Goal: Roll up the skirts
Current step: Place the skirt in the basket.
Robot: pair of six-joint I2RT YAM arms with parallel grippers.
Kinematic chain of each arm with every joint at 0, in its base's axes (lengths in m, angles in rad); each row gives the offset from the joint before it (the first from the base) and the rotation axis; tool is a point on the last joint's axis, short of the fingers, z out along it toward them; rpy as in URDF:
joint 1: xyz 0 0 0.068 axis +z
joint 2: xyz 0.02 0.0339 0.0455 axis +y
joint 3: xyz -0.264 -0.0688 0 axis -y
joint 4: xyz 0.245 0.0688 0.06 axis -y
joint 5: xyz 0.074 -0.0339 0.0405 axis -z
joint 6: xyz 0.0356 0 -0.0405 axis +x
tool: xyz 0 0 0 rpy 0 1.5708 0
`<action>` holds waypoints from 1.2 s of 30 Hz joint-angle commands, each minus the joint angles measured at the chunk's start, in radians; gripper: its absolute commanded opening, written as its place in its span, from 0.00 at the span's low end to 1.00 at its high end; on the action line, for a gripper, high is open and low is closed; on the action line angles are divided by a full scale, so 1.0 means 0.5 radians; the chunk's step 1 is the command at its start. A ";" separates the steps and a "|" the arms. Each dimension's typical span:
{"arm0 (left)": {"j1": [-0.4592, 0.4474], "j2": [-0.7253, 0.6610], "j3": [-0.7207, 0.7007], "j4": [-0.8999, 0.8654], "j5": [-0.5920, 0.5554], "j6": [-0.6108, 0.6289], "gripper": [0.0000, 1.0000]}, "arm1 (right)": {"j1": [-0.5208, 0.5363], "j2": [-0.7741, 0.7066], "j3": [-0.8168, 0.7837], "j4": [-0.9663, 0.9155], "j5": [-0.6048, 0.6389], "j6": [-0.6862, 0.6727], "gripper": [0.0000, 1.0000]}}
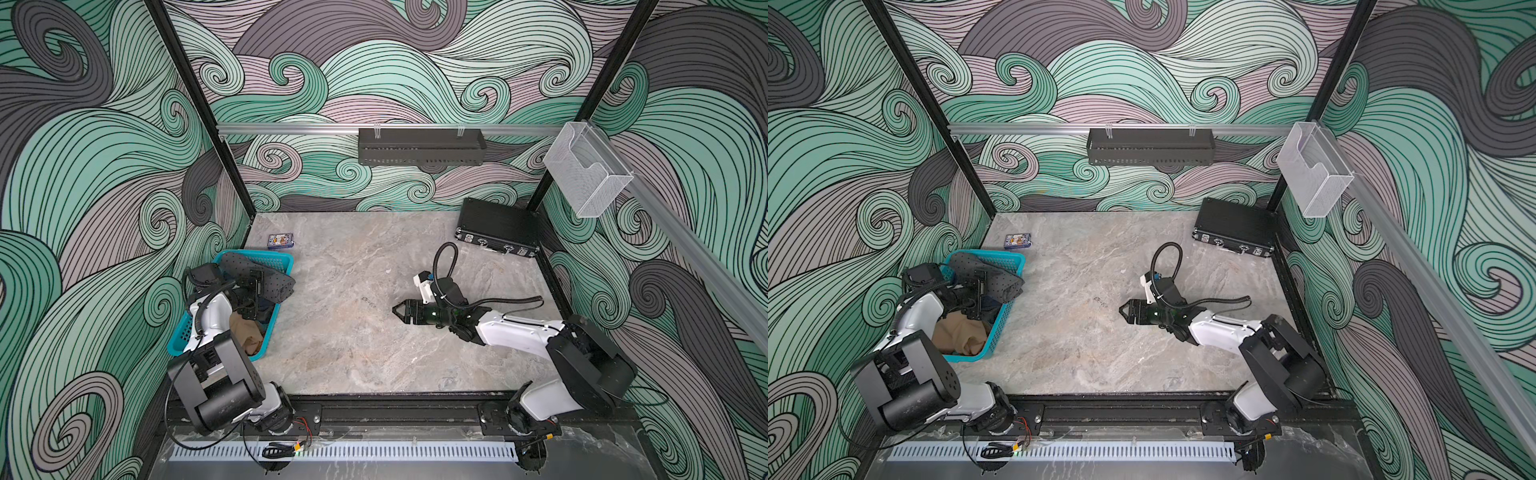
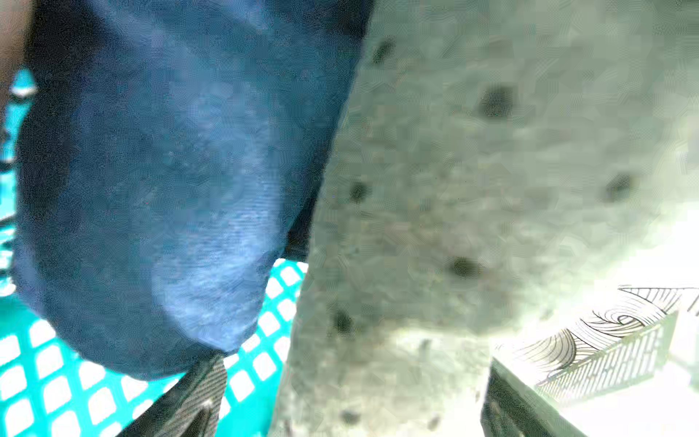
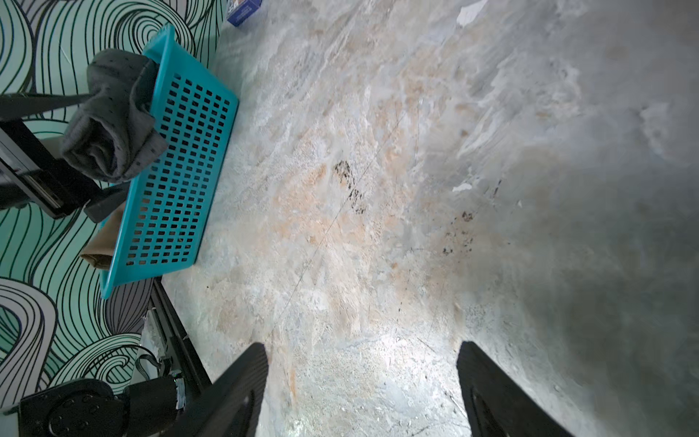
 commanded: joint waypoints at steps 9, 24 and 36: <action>-0.027 -0.366 0.357 -0.737 -0.875 0.236 0.99 | -0.117 -0.250 0.222 -0.467 0.192 -0.033 0.86; -0.819 -0.855 0.681 -0.742 -1.599 0.427 0.98 | -0.614 -0.631 0.399 -0.796 0.472 -0.121 0.91; -1.848 -0.699 0.168 0.666 -1.311 1.483 0.99 | -0.831 -0.841 0.221 -0.853 1.599 -0.328 0.99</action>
